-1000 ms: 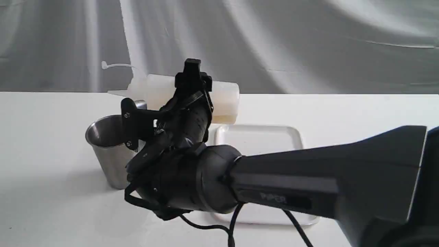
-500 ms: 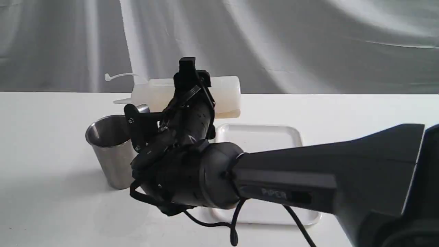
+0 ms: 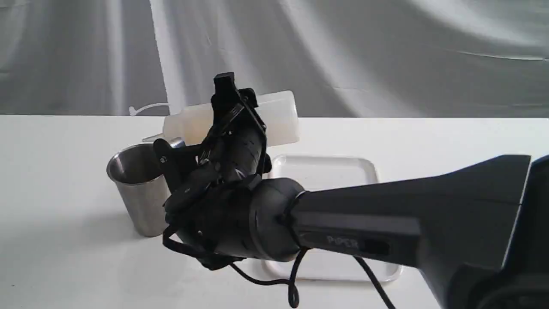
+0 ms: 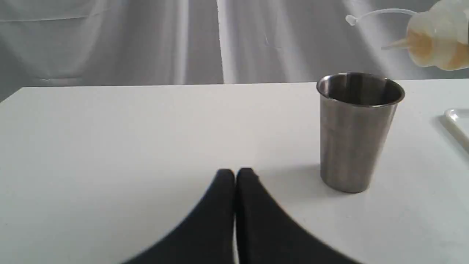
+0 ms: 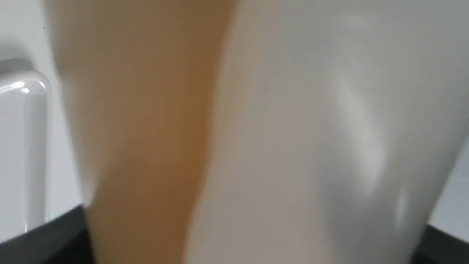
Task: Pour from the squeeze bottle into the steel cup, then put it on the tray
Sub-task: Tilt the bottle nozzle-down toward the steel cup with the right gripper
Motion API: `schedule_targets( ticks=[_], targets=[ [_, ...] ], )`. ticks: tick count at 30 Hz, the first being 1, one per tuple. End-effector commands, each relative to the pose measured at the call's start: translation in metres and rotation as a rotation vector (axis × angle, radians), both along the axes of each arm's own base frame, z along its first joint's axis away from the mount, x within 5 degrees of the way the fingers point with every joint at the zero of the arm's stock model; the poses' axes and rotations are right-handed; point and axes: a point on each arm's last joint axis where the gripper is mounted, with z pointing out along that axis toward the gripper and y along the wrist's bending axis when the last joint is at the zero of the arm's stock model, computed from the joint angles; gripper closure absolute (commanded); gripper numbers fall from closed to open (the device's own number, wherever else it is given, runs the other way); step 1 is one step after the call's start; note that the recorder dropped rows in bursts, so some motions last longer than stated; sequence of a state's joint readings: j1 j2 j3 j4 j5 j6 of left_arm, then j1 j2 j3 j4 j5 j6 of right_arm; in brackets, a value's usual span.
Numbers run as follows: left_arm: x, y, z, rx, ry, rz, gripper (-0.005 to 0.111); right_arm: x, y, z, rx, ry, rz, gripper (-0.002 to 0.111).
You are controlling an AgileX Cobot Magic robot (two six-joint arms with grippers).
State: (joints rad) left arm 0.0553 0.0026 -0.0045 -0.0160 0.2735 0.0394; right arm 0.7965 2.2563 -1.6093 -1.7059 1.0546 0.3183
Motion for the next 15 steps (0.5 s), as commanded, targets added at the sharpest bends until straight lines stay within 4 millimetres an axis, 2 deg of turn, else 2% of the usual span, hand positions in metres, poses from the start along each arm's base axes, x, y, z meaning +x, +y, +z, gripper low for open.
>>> schedule_targets(
  ticks=[1,15],
  targets=[
    [0.0001,-0.0004,-0.0007,-0.005,-0.006,-0.007,0.107,0.0030,-0.0015,0.0129,-0.033,-0.034,0.016,0.108],
    [0.0001,-0.0004,-0.0007,-0.005,-0.006,-0.007,0.107,0.0037,-0.0003,0.0147,-0.109,-0.014,0.035,0.108]
  ],
)
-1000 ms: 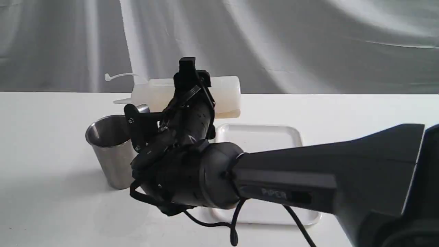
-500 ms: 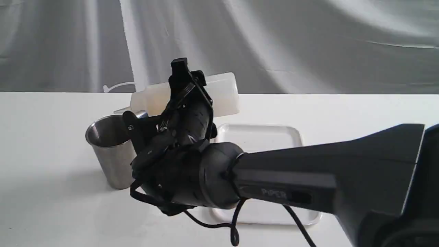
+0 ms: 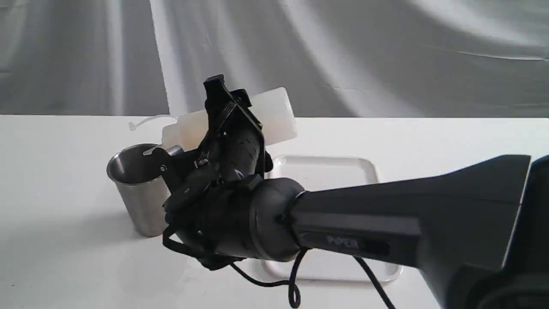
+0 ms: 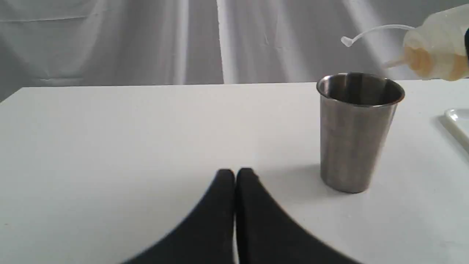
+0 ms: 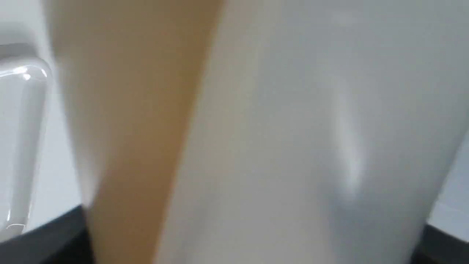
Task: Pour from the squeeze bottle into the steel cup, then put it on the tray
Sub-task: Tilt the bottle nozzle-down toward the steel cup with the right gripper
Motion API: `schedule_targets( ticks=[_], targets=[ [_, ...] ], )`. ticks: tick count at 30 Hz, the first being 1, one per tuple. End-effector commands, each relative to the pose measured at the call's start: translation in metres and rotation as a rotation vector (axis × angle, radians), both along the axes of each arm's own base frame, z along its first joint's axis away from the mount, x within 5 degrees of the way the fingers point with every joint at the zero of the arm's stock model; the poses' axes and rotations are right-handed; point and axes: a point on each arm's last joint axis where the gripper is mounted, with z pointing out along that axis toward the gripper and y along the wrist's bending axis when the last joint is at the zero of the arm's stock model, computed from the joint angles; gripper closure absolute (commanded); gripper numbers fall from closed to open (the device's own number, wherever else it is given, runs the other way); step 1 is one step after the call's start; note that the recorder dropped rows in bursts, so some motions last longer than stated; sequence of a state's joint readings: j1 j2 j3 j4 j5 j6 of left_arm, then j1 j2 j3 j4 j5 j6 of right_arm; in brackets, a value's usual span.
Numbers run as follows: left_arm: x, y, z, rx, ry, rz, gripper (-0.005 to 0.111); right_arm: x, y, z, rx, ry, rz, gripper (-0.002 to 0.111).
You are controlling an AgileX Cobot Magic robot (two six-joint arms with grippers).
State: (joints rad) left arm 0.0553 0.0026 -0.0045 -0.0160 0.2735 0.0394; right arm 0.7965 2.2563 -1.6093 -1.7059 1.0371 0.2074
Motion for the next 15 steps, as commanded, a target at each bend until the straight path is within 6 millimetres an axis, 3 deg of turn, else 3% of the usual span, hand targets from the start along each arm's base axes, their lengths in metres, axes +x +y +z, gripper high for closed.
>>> schedule_targets(
  ticks=[1,8,15],
  targets=[
    [0.000,0.000,-0.001,-0.005,-0.006,-0.007,0.107,0.004,-0.001,0.018,-0.001,-0.058,0.002,0.108],
    [0.000,0.000,-0.001,-0.005,-0.006,-0.007,0.107,0.010,0.005,0.039,-0.045,-0.087,0.013,0.108],
    [0.000,0.000,-0.001,-0.003,-0.006,-0.008,0.107,0.013,0.000,0.039,-0.079,-0.078,0.006,0.108]
  ],
)
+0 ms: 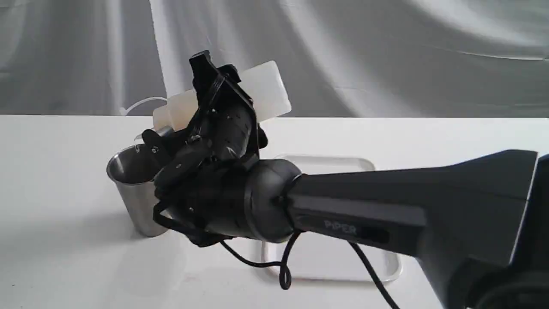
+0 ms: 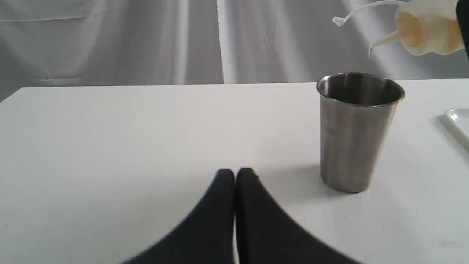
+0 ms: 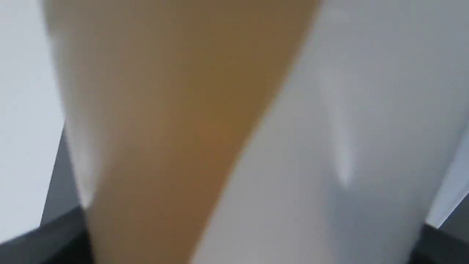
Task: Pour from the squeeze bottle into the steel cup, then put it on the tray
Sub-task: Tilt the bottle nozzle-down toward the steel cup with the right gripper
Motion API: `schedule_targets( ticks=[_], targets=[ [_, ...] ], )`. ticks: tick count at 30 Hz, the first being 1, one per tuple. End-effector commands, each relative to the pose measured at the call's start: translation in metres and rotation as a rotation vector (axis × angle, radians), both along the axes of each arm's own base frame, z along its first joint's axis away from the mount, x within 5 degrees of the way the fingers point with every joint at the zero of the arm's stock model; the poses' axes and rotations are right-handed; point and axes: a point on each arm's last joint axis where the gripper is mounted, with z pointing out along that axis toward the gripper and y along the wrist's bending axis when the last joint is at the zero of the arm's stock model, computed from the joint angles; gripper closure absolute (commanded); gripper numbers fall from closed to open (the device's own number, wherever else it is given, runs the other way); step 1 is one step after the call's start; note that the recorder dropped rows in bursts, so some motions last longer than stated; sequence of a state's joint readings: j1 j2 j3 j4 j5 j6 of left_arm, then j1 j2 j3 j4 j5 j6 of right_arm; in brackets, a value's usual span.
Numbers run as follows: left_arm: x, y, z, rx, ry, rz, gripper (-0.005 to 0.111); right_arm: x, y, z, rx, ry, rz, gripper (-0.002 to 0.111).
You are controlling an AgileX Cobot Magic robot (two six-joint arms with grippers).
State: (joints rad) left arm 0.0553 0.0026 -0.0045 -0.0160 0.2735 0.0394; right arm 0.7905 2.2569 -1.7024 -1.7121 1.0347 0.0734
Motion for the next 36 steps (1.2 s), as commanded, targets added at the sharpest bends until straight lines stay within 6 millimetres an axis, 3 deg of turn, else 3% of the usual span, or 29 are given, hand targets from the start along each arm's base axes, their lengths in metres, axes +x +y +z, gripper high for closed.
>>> schedule_targets(
  ticks=[1,36],
  targets=[
    [0.0001,-0.0004,-0.0007,-0.003,-0.006,-0.008,0.107,0.0042,-0.0074,0.0140,-0.028,-0.042,-0.018,0.108],
    [0.0001,-0.0004,-0.0007,-0.005,-0.006,-0.007,0.107,0.0077,-0.0071,0.0120,-0.143,0.008,0.032,0.108]
  ],
)
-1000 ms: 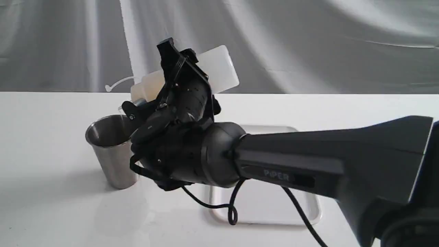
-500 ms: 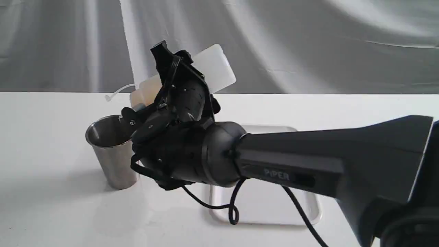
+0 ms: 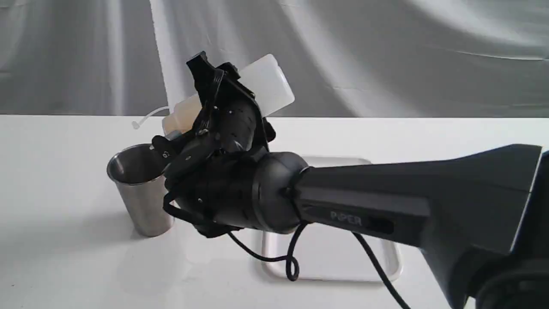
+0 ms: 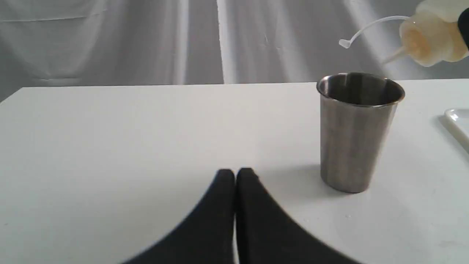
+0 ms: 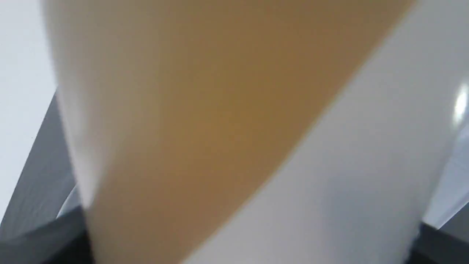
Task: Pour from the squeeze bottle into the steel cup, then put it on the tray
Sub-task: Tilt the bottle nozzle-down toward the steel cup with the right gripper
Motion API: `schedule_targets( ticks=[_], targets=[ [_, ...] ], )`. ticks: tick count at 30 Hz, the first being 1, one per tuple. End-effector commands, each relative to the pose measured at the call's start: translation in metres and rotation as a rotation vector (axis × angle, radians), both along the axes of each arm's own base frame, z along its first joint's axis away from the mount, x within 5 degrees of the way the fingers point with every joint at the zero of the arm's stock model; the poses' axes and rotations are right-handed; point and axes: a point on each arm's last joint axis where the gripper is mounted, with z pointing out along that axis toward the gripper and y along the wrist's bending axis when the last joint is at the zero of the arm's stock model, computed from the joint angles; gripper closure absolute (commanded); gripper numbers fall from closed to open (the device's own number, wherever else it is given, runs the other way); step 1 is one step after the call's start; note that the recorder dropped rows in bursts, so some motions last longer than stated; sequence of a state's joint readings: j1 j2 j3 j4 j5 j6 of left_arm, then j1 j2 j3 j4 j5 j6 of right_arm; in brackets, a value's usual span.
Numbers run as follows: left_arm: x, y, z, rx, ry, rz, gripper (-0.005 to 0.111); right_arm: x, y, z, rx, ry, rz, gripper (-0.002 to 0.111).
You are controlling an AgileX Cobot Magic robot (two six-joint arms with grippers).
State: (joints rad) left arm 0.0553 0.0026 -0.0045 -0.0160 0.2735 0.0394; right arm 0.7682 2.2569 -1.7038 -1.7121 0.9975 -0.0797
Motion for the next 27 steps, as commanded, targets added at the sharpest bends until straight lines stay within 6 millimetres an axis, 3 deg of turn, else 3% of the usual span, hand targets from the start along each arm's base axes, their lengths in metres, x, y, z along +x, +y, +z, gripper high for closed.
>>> schedule_targets(
  ticks=[1,27],
  targets=[
    [0.0001,-0.0004,-0.0007,-0.005,-0.006,-0.007,0.107,0.0006,-0.0012,0.0131,-0.004,-0.042,0.005,0.108],
    [0.0001,-0.0004,-0.0007,-0.006,-0.006,-0.007,0.107,-0.0024,-0.0076,0.0044,0.297,-0.023,-0.121,0.108]
  ],
)
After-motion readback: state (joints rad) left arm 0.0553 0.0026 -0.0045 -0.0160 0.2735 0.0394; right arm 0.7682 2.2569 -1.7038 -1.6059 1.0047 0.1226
